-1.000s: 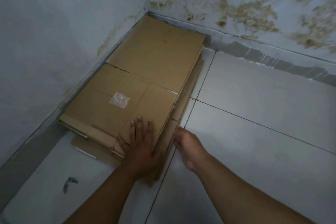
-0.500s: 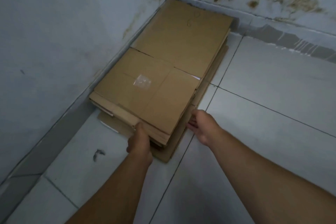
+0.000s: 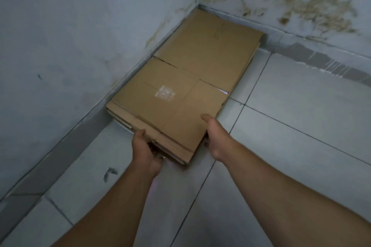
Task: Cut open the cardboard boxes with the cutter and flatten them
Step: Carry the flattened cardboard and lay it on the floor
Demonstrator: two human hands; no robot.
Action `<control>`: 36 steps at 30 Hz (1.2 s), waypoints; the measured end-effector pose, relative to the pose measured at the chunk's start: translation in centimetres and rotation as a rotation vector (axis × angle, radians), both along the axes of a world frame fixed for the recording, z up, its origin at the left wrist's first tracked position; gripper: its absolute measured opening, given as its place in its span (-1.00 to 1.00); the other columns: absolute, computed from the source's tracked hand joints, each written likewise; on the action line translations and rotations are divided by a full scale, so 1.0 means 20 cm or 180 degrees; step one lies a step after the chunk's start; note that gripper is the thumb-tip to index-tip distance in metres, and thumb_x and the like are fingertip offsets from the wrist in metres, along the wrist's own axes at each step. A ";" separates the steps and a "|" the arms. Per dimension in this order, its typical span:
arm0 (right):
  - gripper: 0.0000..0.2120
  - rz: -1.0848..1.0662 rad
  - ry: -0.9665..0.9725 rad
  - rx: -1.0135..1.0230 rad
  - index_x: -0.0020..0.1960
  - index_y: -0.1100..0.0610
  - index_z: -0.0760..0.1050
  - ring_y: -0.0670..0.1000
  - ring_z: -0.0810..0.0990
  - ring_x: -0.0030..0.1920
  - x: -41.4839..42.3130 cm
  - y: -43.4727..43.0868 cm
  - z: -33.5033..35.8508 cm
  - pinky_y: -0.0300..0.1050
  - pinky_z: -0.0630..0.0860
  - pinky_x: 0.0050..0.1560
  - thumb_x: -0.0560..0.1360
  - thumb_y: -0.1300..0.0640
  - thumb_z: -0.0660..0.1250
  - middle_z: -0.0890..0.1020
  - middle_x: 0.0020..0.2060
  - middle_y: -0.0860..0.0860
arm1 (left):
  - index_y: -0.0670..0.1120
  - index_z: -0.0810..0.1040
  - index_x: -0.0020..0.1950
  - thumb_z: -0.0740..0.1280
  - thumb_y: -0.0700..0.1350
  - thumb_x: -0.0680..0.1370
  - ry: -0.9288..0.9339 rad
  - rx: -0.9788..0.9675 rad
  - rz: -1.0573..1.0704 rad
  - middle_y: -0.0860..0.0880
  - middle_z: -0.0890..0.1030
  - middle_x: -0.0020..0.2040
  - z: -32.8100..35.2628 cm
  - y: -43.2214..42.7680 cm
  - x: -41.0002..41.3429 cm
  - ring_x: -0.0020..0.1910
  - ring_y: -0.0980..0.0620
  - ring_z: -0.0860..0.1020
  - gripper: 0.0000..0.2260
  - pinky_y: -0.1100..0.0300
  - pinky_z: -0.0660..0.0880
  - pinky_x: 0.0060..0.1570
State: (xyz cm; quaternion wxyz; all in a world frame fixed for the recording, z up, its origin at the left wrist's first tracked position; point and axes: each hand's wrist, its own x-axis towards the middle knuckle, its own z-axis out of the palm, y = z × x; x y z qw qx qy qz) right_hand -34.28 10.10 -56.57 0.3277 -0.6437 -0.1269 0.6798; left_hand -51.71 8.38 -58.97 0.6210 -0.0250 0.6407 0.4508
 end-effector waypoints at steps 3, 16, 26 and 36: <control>-0.42 0.0195 0.0058 -0.0023 0.55 0.00 0.28 0.02 0.28 0.51 0.08 0.01 0.00 0.12 0.19 0.53 0.61 -0.22 0.18 0.35 0.51 -0.08 | -0.11 0.54 0.41 0.21 0.19 0.59 -0.0097 -0.0025 -0.0359 -0.10 0.60 0.09 0.01 0.03 0.01 0.01 -0.06 0.55 -0.47 0.08 0.38 -0.16; -0.49 -0.0342 -0.1094 0.0175 0.52 0.13 0.23 0.18 0.44 0.35 -0.05 -0.11 -0.08 0.02 0.39 0.35 0.61 0.01 0.13 0.43 0.41 0.08 | -0.09 0.58 0.19 0.32 0.09 0.67 0.0430 -0.0308 -0.1317 -0.13 0.67 0.12 -0.07 0.07 -0.01 0.06 -0.08 0.62 -0.73 0.01 0.56 -0.08; -0.54 0.2236 -0.4008 0.2951 0.40 0.17 0.41 0.19 0.28 0.47 -0.36 -0.37 -0.22 0.12 0.21 0.52 0.51 0.11 0.30 0.37 0.42 0.18 | -0.10 0.61 0.28 0.19 0.08 0.71 -0.0138 0.0496 -0.0423 -0.14 0.68 0.17 0.02 0.20 -0.10 0.09 -0.11 0.63 -0.66 -0.02 0.56 0.23; -0.79 -0.0827 0.0384 -0.0482 -0.14 0.11 0.44 0.03 0.38 -0.42 -0.49 -0.28 -0.16 -0.11 0.45 -0.28 0.62 0.03 0.22 0.41 -0.36 0.08 | -0.07 0.58 0.13 0.15 -0.14 0.74 0.0126 0.0210 -0.0965 -0.05 0.67 0.03 -0.02 0.30 -0.25 -0.04 0.01 0.60 -0.80 0.08 0.55 0.11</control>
